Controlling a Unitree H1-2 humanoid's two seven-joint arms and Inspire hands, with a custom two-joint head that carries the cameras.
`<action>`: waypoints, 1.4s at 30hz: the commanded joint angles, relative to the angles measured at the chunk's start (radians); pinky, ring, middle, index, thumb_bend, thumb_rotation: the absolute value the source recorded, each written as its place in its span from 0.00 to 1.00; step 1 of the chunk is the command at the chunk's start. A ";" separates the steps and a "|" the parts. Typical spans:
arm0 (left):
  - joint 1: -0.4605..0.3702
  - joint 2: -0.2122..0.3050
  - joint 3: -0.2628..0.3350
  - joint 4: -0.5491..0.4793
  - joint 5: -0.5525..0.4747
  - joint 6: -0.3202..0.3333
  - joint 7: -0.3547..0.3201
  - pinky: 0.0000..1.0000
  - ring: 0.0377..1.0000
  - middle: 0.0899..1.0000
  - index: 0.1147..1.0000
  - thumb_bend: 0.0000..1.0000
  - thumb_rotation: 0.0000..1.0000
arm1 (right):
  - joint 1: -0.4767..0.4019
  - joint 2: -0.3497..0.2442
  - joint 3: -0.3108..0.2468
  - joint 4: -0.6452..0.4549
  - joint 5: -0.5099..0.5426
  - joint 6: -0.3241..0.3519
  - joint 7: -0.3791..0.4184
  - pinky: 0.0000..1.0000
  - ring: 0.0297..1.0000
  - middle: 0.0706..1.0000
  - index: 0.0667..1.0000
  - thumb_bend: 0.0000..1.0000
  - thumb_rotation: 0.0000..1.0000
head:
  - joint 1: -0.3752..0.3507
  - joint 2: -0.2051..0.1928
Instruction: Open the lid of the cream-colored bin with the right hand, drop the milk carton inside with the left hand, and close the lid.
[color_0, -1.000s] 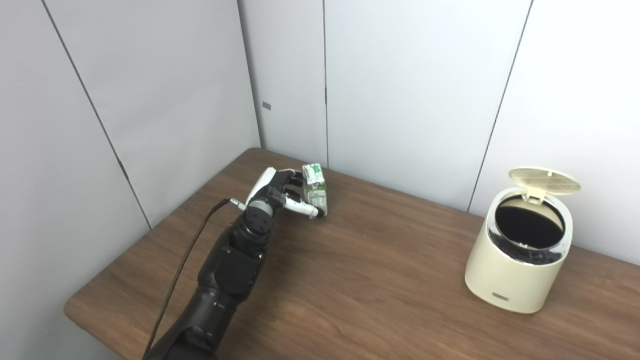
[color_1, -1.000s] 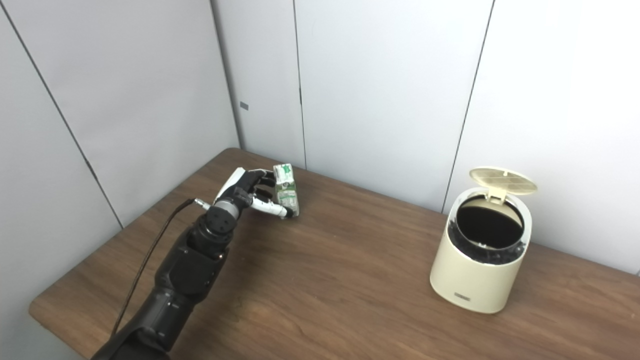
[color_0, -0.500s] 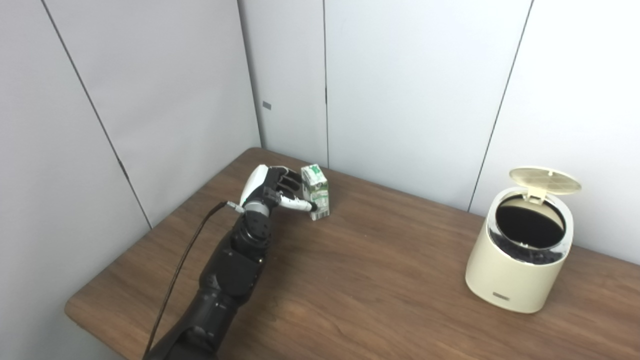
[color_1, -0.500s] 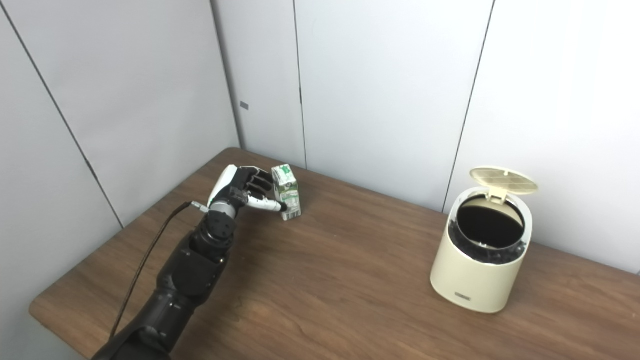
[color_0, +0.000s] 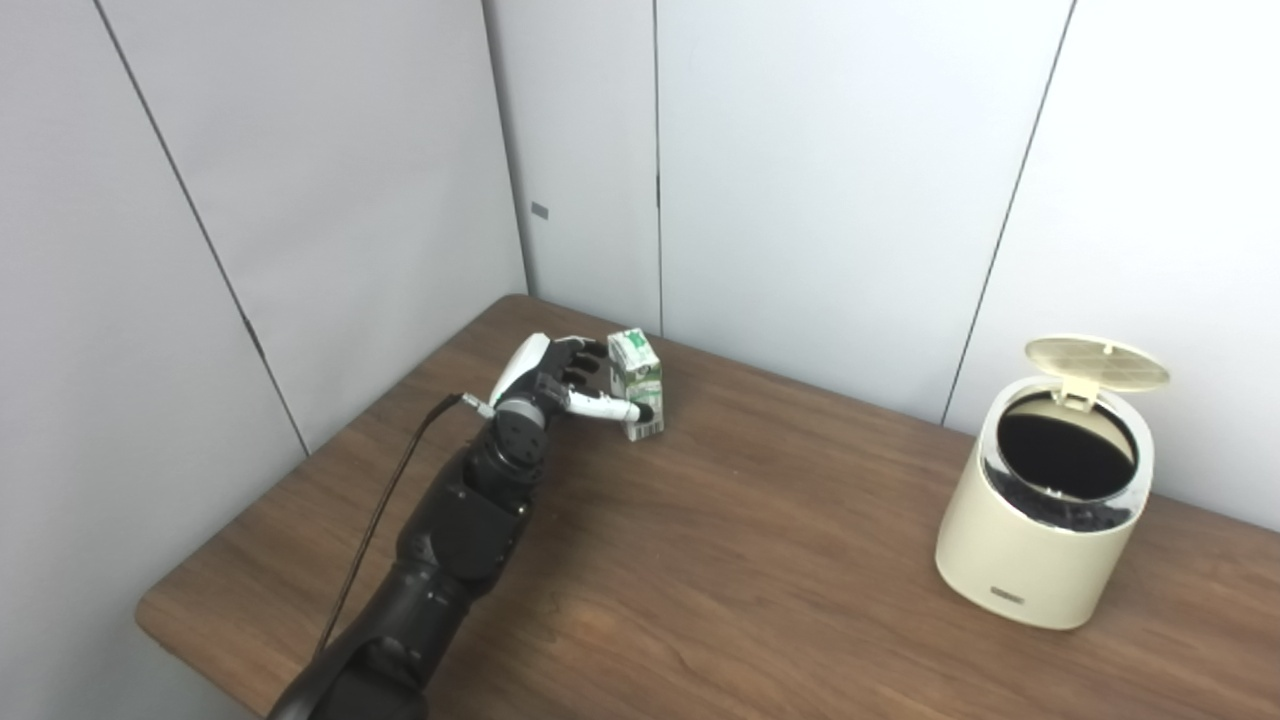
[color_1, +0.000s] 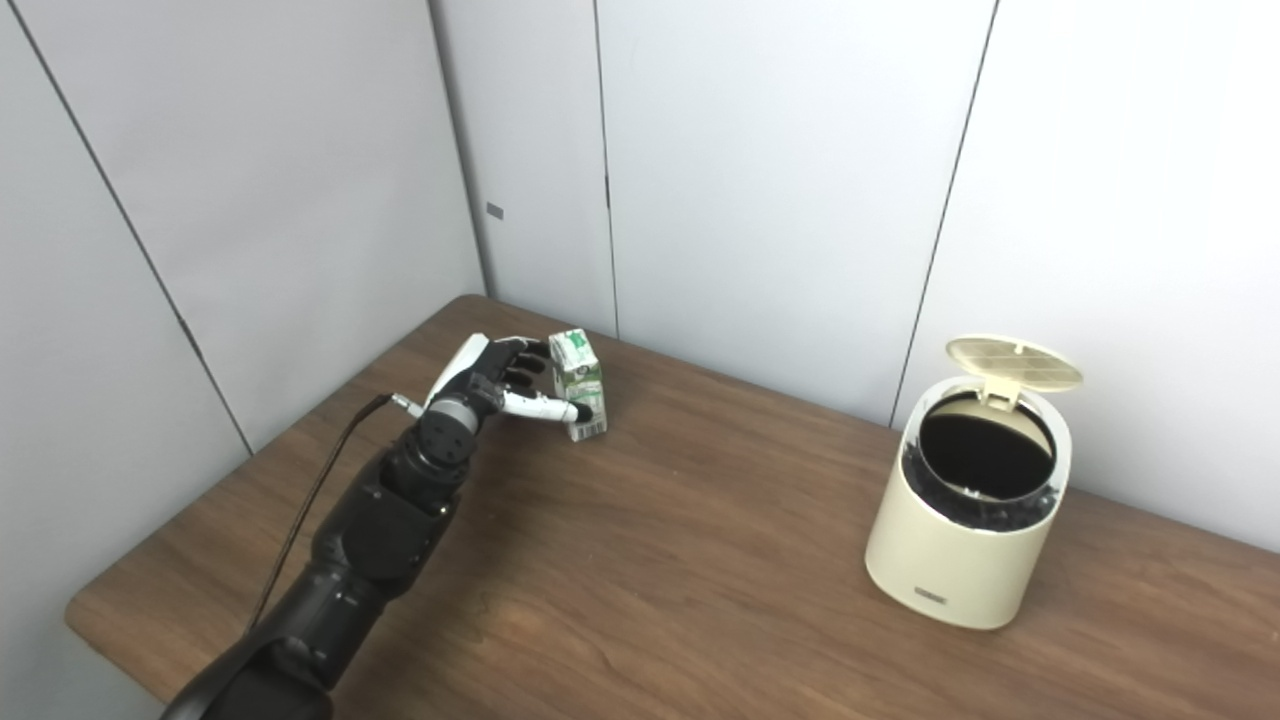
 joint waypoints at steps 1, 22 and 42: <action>-0.041 0.024 -0.001 -0.023 0.001 0.004 -0.038 0.80 0.88 0.91 0.92 1.00 0.23 | -0.002 0.009 0.003 -0.011 0.006 -0.021 -0.006 0.42 0.44 0.50 0.45 0.46 0.00 | -0.003 0.001; -0.087 -0.024 0.011 0.038 0.039 0.005 -0.073 0.74 0.84 0.88 0.90 1.00 0.26 | 0.001 0.013 0.007 0.000 -0.016 -0.047 -0.015 0.23 0.41 0.50 0.45 0.50 0.17 | -0.029 0.003; -0.105 -0.075 -0.003 0.143 0.033 -0.118 0.160 0.52 0.62 0.66 0.67 1.00 0.23 | 0.016 0.014 0.008 -0.020 -0.027 -0.059 -0.012 0.24 0.43 0.52 0.45 0.49 0.18 | -0.047 0.017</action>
